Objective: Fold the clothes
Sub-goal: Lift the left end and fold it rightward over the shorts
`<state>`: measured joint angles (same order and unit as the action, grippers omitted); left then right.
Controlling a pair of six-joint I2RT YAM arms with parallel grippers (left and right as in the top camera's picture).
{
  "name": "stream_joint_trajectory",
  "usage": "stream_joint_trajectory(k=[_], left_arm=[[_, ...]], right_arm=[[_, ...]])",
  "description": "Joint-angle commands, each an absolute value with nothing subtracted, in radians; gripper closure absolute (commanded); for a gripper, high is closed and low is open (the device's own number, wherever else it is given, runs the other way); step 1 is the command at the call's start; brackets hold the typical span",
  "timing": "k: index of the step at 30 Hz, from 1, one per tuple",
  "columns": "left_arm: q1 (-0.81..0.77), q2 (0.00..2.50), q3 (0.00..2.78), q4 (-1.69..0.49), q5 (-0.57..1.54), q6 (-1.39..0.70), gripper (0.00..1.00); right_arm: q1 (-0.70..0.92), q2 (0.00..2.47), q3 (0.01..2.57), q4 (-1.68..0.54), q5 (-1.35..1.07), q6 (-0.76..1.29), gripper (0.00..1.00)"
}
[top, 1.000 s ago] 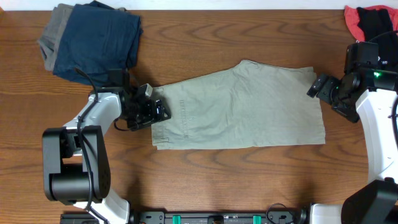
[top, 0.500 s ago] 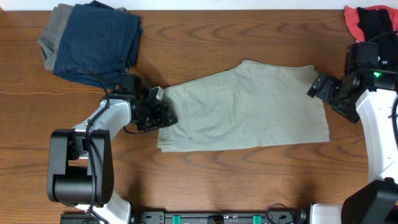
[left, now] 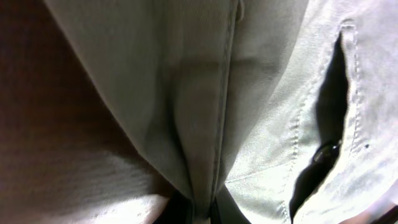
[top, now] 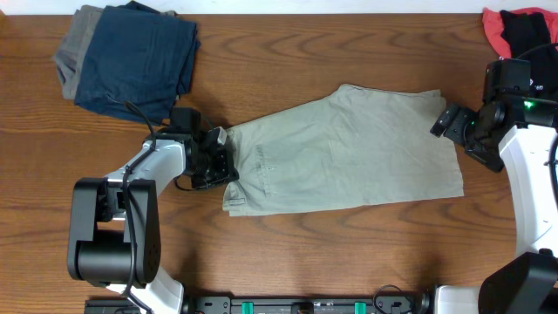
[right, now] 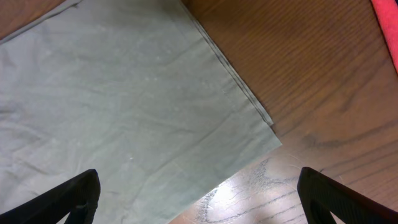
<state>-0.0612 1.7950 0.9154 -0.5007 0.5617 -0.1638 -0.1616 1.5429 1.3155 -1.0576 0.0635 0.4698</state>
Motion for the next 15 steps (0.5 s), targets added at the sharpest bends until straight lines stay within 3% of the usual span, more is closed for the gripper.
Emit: stream_joint_trajectory(k=[1,15], left_arm=[[-0.062,1.82,0.928,-0.571,0.422,-0.182,0.94],[-0.062,1.811,1.272,-1.045,0.064,-0.25,0.94]], right_arm=[[-0.163,1.532,1.321,-1.059,0.072,0.463,0.01],[-0.163,1.532,1.321,-1.059,0.071,0.463,0.01]])
